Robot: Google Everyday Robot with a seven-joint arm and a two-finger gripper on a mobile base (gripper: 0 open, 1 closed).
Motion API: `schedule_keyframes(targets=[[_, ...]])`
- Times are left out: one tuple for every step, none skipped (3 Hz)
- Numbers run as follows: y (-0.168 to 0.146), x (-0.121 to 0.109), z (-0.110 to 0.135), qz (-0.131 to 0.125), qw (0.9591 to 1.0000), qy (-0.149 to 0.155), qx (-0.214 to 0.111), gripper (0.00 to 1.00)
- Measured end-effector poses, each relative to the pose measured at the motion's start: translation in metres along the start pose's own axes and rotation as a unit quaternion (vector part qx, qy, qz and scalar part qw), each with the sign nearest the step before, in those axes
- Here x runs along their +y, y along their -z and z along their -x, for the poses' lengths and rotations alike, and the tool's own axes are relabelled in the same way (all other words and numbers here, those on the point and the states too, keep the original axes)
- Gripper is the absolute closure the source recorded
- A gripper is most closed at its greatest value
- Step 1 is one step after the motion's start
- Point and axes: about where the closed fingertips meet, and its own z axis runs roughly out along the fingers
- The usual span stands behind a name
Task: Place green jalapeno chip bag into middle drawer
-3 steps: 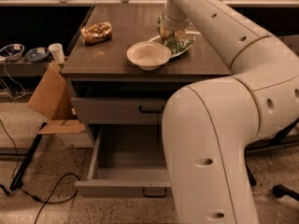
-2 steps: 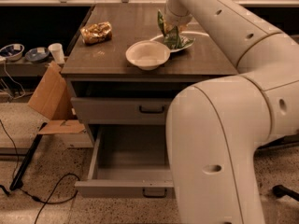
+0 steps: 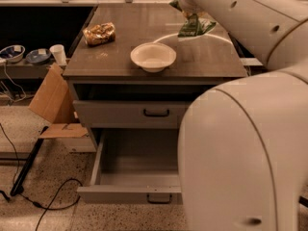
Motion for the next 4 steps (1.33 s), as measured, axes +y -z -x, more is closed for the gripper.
schedule_keyframes(targets=[[0.013,-0.044,-0.006,-0.084,0.9963,0.003,-0.017,1.0],[0.032,-0.079,-0.02,-0.124,0.9921,0.01,-0.015,1.0],[0.071,-0.11,-0.051,-0.104,0.9944,0.02,0.01,1.0],[0.109,-0.122,-0.079,-0.06,0.9971,0.027,0.037,1.0]])
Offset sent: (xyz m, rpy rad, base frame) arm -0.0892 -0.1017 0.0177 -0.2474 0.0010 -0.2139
